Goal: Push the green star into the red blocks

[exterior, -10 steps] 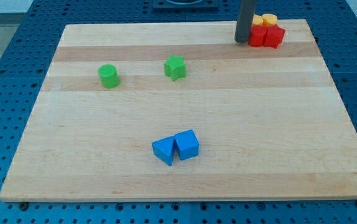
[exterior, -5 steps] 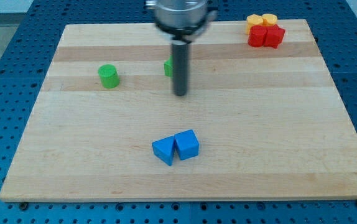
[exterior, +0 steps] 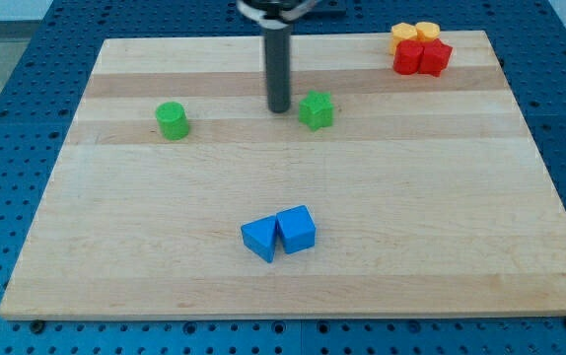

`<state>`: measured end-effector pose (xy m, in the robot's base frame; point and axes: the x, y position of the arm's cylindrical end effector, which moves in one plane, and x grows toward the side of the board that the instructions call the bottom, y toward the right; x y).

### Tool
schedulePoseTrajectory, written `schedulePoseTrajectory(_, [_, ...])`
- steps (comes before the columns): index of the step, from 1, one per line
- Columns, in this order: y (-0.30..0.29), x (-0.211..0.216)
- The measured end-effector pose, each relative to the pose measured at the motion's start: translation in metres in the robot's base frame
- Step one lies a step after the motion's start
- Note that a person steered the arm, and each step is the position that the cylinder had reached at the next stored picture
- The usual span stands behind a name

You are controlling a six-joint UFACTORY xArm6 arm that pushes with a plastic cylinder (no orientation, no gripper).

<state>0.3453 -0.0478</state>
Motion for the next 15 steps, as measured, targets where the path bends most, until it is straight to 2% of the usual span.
schedulePoseTrajectory(1, [-0.019, 0.026])
schedulePoseTrajectory(2, [0.046, 0.028])
schedulePoseTrajectory(3, [0.123, 0.010])
schedulePoseTrajectory(4, [0.145, 0.007])
schedulePoseTrajectory(5, [0.073, 0.018])
schedulePoseTrajectory(6, [0.035, -0.016])
schedulePoseTrajectory(7, [0.062, -0.052])
schedulePoseTrajectory(8, [0.154, -0.045])
schedulePoseTrajectory(9, [0.218, -0.036])
schedulePoseTrajectory(10, [0.174, -0.037])
schedulePoseTrajectory(11, [0.103, -0.036])
schedulePoseTrajectory(12, [0.083, -0.013])
schedulePoseTrajectory(13, [0.099, 0.036])
schedulePoseTrajectory(14, [0.140, 0.045])
schedulePoseTrajectory(15, [0.173, 0.007])
